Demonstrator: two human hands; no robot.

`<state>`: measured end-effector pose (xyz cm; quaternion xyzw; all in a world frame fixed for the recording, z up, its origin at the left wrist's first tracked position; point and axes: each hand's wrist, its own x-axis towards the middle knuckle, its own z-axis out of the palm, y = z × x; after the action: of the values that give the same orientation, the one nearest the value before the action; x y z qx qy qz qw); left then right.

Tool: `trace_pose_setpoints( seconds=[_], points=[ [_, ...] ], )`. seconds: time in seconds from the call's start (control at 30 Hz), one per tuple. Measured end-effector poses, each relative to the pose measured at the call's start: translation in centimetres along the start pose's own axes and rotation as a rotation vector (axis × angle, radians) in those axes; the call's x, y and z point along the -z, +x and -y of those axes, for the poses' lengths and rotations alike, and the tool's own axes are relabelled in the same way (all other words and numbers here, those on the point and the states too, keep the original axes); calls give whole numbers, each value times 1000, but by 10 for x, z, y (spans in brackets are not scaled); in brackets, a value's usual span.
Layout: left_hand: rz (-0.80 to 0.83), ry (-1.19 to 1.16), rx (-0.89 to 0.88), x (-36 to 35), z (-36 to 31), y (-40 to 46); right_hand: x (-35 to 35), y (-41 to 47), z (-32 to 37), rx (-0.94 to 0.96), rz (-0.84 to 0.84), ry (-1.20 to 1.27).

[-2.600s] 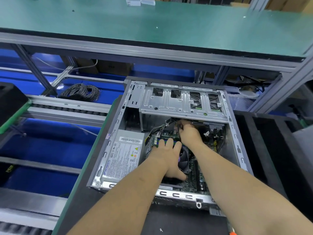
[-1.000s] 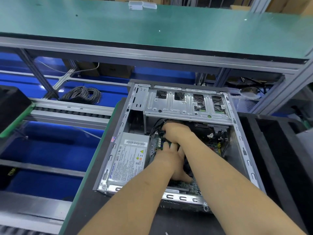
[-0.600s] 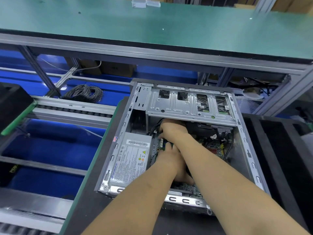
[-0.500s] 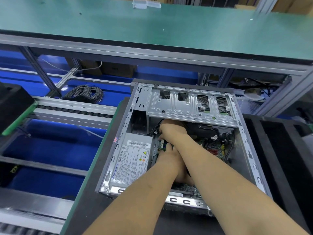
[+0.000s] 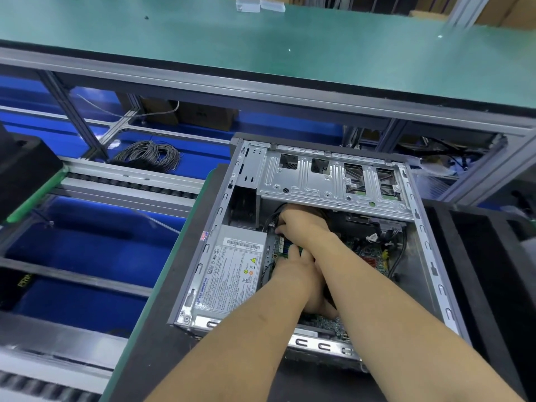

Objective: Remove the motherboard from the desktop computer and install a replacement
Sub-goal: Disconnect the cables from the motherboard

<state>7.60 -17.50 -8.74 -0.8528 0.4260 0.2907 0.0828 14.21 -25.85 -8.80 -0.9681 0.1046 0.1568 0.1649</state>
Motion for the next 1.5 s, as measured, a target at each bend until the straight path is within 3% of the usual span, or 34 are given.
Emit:
trace_pose_setpoints(
  seconds=[0.27,0.9,1.07,1.23,1.3,1.4,1.5],
  points=[
    [-31,-10,3,4,-1,-10,1,-3,-11,4,-54,13],
    [-58,-44,22,1,0,-7,8,-9,-12,54,30,-20],
    [-62,-56,22,3,0,-9,15,-29,-22,-1,-66,105],
    [-22,36,39,13,-3,-17,15,-59,-30,63,48,164],
    [-17,50,33,21,-1,-24,17,-68,-39,37,-3,218],
    [-96,132,-22,46,15,-40,18,-78,-51,2,-95,236],
    [-311,305,-116,70,42,-57,13,-79,-45,26,-86,130]
  ],
)
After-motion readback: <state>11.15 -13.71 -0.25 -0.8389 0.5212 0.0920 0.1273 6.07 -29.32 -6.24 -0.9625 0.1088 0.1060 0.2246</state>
